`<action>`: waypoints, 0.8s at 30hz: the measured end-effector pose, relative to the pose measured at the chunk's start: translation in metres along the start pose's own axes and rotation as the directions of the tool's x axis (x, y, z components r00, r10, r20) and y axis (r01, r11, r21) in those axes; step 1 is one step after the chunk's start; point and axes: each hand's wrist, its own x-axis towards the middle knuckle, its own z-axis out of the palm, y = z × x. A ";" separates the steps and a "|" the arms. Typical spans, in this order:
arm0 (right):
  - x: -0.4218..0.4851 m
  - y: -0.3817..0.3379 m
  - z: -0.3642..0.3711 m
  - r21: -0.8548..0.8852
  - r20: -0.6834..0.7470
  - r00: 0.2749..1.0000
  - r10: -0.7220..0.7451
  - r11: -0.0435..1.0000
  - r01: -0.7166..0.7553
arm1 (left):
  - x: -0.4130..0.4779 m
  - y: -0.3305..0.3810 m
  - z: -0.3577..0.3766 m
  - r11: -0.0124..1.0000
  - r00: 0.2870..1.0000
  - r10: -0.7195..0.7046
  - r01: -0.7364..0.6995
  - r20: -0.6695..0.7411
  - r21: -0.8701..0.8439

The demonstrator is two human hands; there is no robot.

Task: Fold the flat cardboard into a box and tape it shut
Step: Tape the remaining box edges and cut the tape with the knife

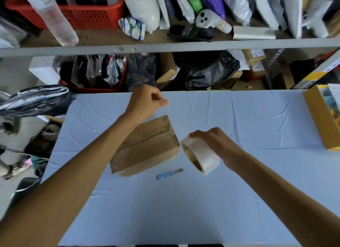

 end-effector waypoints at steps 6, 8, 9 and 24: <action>-0.007 0.007 -0.001 -0.032 0.016 0.995 -0.098 0.995 0.098 | 0.002 -0.010 0.002 0.998 1.000 0.003 -0.003 0.002 0.065; -0.007 0.011 0.005 -0.007 0.027 0.999 -0.020 1.000 0.020 | 0.000 -0.010 0.009 0.995 1.000 0.020 -0.021 0.014 0.095; -0.007 0.012 0.008 0.014 0.034 0.999 0.026 1.000 -0.026 | -0.001 -0.010 0.012 0.993 0.999 0.031 -0.032 0.012 0.114; 0.000 0.033 0.033 0.146 0.008 0.987 0.161 0.976 -0.161 | 0.014 -0.028 0.008 0.991 0.986 0.055 -0.073 0.160 0.109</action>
